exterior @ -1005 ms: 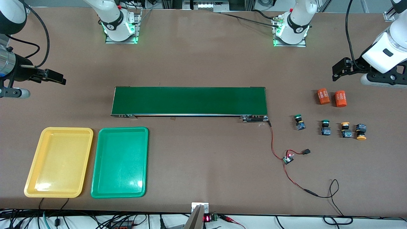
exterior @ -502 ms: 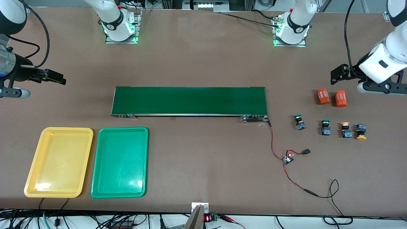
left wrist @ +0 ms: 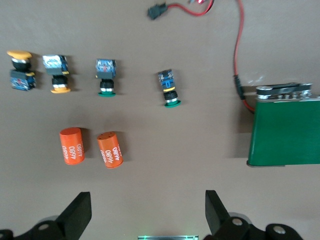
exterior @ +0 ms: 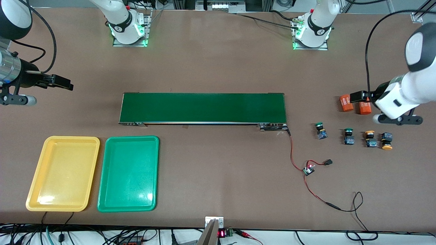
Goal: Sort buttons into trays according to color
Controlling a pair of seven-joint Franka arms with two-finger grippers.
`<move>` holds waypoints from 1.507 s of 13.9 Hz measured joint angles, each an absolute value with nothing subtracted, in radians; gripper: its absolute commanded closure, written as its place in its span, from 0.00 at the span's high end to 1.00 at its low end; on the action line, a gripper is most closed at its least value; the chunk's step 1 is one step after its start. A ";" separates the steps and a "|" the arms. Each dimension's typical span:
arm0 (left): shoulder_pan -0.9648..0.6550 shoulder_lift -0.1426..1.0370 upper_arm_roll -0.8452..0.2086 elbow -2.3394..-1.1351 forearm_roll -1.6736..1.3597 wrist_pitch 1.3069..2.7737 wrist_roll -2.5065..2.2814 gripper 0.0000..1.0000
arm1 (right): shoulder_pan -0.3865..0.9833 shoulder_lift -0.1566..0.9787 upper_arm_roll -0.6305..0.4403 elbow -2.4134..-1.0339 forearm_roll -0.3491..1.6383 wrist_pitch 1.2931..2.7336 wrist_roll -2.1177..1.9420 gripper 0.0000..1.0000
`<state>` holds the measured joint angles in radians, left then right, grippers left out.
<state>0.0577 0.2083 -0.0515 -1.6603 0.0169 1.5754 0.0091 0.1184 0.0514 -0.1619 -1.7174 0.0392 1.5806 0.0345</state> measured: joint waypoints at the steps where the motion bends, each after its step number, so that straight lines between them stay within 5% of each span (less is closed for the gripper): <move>1: 0.072 0.221 -0.051 -1.686 0.021 1.596 0.009 1.00 | 0.119 0.031 -0.162 -1.754 0.039 1.604 0.034 1.00; 8: 0.178 0.191 -0.047 -2.082 0.082 1.994 0.017 1.00 | 0.122 -0.238 -0.154 -2.176 0.039 1.849 0.040 1.00; 15: 0.260 0.176 -0.046 -2.398 0.175 2.437 0.022 0.98 | 0.132 -0.258 0.001 -2.224 0.040 1.904 0.200 1.00; 18: 0.282 0.228 -0.046 -2.458 0.175 2.581 0.024 0.76 | 0.131 -0.227 -0.002 -2.225 0.040 1.917 0.201 1.00; 21: 0.290 0.275 -0.046 -2.465 0.175 2.596 0.025 0.32 | 0.132 -0.218 -0.001 -2.225 0.040 1.921 0.201 1.00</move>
<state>0.2899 0.2747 -0.0457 -2.4652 0.1755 2.5960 0.0246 0.1317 -0.2176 -0.0014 -2.2245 0.0395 1.9205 0.2009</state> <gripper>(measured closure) 0.233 0.000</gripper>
